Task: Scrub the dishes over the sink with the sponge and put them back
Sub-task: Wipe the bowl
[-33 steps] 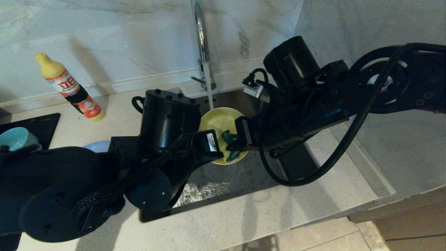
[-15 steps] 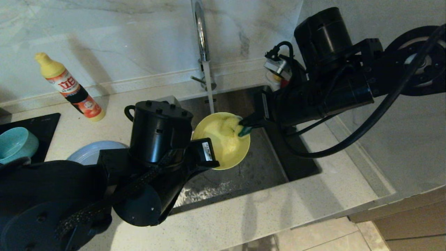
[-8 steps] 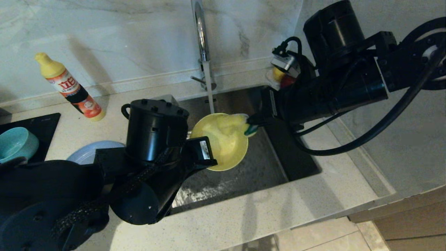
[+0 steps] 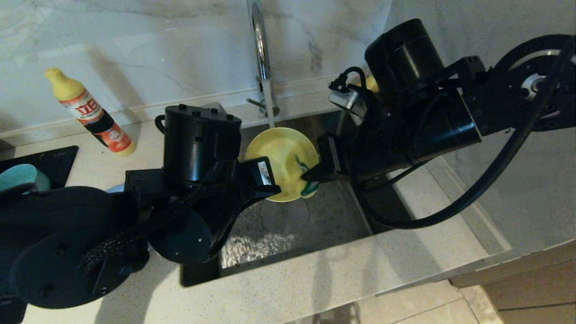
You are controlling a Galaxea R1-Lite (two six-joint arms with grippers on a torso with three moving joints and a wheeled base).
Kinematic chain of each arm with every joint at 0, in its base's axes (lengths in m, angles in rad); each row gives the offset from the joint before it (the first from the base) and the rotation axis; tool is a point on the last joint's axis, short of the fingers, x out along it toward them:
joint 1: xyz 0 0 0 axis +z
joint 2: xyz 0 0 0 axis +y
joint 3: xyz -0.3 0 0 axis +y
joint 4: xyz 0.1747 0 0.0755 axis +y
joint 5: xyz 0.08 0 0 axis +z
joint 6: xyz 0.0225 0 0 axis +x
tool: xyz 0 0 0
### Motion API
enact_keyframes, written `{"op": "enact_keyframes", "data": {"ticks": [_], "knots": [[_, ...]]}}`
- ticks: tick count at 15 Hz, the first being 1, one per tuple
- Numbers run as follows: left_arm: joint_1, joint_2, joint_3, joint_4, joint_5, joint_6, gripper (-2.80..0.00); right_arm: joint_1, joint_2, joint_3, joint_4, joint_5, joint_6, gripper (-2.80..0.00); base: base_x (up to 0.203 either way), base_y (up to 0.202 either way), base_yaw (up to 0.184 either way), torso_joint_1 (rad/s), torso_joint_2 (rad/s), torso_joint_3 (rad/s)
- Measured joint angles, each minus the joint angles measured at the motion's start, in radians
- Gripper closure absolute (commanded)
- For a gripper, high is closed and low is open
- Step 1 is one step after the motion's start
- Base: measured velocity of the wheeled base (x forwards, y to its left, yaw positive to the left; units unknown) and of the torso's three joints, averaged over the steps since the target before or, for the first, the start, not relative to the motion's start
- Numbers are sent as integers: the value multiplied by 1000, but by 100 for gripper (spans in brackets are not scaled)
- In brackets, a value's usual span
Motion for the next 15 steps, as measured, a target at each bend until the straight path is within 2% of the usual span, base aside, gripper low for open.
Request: {"op": "enact_keyframes", "data": {"ticks": [4, 6, 15], "knots": [[1, 21, -2, -55, 27, 46, 0, 26, 27, -2, 0, 0, 4, 0, 0, 0, 0, 0, 0, 0], [1, 31, -2, -90, 45, 66, 0, 43, 35, -2, 0, -2, 34, 0, 0, 0, 0, 0, 0, 0], [12, 42, -11, -96, 45, 58, 0, 75, 52, -7, -4, -3, 41, 0, 0, 0, 0, 0, 0, 0]]}}
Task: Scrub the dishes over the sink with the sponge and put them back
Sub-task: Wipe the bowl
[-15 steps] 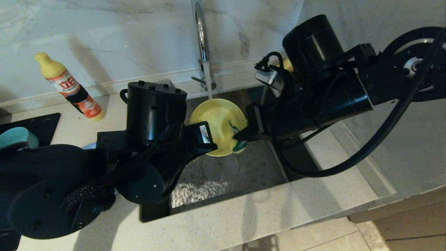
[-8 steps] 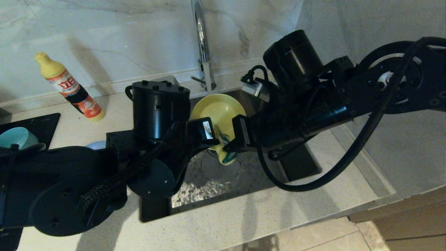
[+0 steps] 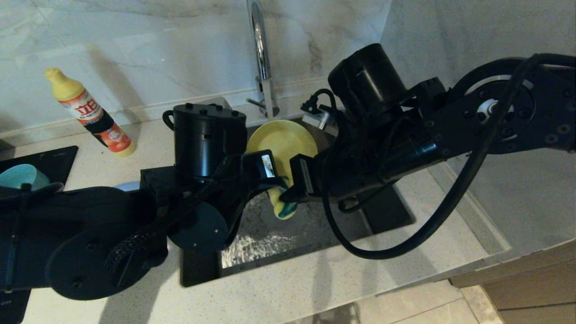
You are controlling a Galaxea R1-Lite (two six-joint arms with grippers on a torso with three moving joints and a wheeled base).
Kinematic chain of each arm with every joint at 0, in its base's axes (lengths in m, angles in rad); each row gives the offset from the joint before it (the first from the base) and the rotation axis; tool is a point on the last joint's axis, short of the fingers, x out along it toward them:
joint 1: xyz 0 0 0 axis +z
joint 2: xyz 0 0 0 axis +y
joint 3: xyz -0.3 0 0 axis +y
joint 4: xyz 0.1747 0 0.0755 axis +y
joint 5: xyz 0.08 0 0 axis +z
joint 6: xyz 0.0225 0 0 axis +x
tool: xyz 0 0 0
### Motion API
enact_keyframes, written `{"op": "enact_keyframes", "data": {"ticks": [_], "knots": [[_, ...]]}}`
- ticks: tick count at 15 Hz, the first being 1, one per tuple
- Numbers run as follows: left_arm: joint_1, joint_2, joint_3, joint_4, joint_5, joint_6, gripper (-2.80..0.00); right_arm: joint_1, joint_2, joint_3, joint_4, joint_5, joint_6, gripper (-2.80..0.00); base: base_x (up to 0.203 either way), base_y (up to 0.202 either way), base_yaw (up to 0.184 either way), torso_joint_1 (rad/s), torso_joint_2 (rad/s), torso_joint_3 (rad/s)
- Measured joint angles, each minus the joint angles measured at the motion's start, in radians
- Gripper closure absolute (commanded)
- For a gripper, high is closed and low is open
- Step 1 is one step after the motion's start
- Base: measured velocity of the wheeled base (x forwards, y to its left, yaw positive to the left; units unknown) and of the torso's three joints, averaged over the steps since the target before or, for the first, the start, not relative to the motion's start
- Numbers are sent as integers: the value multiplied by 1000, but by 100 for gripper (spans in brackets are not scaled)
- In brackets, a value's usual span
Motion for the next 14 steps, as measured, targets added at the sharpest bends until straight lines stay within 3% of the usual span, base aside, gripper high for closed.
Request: {"op": "enact_keyframes", "data": {"ticks": [8, 14], "knots": [[24, -17, 9, 1, -1, -1, 0, -98, -40, 0, 12, 0, -2, 0, 0, 0, 0, 0, 0, 0], [22, -33, 53, 2, -9, 0, 0, -127, -56, -2, -41, 7, -6, 0, 0, 0, 0, 0, 0, 0]]}}
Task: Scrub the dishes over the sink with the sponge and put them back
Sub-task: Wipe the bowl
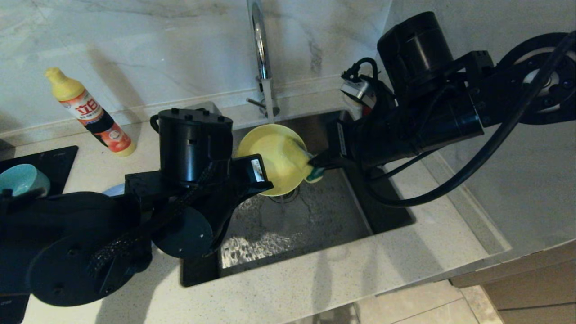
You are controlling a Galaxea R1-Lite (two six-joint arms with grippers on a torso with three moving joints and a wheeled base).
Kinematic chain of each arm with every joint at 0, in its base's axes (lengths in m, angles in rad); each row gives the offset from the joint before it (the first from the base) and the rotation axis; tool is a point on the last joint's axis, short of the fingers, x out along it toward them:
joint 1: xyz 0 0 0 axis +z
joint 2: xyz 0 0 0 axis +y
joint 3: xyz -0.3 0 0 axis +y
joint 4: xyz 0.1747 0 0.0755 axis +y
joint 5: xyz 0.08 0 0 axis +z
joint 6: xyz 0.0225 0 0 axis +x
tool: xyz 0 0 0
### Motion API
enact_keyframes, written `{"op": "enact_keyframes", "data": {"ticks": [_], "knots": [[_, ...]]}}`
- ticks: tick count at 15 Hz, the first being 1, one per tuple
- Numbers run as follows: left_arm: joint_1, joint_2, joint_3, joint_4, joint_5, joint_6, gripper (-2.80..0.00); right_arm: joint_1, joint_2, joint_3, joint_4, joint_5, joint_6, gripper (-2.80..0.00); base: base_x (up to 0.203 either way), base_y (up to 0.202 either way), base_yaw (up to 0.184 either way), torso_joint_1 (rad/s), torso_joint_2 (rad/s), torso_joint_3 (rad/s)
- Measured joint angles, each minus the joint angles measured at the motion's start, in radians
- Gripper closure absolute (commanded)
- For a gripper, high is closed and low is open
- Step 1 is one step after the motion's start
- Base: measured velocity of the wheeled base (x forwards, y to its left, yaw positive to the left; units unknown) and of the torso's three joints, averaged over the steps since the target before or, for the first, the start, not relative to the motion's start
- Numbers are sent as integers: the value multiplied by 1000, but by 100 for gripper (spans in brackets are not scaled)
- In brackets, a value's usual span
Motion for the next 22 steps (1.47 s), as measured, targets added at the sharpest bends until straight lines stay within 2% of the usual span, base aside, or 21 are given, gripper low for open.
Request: {"op": "enact_keyframes", "data": {"ticks": [5, 15, 18, 22], "knots": [[-3, -2, 39, -1, -3, -2, 0, 6, -11, -1, -8, 5, -2, 0, 0, 0, 0, 0, 0, 0], [-1, -13, 33, -3, -2, -10, 0, 26, -60, 0, 8, 7, 0, 0, 0, 0, 0, 0, 0, 0], [32, -22, 46, 2, -3, -40, 0, 23, -91, 2, 26, 7, 1, 0, 0, 0, 0, 0, 0, 0], [101, -24, 61, 12, -23, -44, 0, 12, -141, 6, 44, 7, 0, 0, 0, 0, 0, 0, 0, 0]]}}
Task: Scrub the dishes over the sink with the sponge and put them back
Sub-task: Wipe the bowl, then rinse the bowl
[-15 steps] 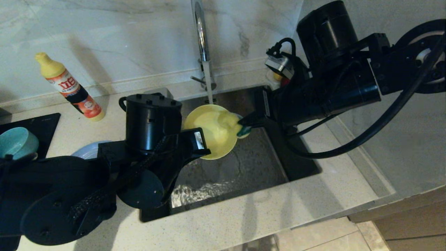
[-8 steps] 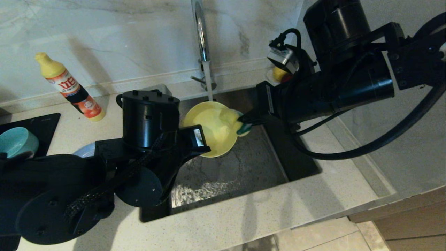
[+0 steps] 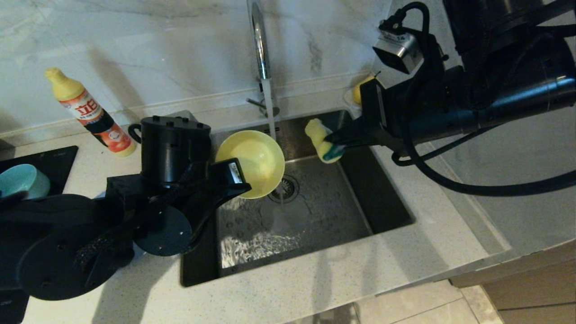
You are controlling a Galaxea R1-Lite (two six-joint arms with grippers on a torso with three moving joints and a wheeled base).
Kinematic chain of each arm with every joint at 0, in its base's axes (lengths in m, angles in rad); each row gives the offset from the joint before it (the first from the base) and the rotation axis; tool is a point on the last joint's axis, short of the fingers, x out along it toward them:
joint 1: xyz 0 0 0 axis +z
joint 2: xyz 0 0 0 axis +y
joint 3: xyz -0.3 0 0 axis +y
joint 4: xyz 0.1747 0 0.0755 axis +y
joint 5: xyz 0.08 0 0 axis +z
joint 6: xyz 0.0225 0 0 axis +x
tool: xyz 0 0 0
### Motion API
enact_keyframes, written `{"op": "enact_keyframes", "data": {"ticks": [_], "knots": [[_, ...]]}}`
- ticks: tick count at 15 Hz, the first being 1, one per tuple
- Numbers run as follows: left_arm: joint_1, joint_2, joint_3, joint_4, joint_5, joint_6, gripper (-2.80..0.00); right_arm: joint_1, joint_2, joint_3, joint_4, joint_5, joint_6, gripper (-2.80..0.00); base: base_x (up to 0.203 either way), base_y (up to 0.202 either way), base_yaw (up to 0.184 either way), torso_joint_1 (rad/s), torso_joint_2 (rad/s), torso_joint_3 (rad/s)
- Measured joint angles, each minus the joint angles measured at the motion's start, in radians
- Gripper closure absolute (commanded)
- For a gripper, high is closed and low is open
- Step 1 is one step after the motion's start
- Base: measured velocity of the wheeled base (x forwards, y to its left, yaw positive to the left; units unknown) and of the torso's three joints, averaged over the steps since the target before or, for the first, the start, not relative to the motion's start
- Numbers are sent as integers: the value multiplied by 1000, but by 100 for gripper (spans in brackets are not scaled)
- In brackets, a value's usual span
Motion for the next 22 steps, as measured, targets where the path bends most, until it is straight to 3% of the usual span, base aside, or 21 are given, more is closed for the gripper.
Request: {"op": "enact_keyframes", "data": {"ticks": [5, 9, 13, 16, 20, 22], "knots": [[32, -16, -5, 111, -28, 4, 0, -33, -47, 18, 34, 0, 0, 0, 0, 0, 0, 0, 0, 0], [37, -84, -135, 445, -191, 30, 0, -37, -98, 120, 31, -1, -2, 0, 0, 0, 0, 0, 0, 0], [42, -155, -240, 748, -421, 25, 0, -68, -151, 276, 2, 3, 1, 0, 0, 0, 0, 0, 0, 0], [104, -167, -261, 787, -577, 28, 0, -89, -183, 365, -79, 23, 2, 0, 0, 0, 0, 0, 0, 0], [206, -134, -327, 772, -810, 23, 0, -110, -202, 379, -94, 27, 2, 0, 0, 0, 0, 0, 0, 0], [235, -94, -373, 720, -866, -15, 0, -125, -210, 373, -102, 28, 0, 0, 0, 0, 0, 0, 0, 0]]}}
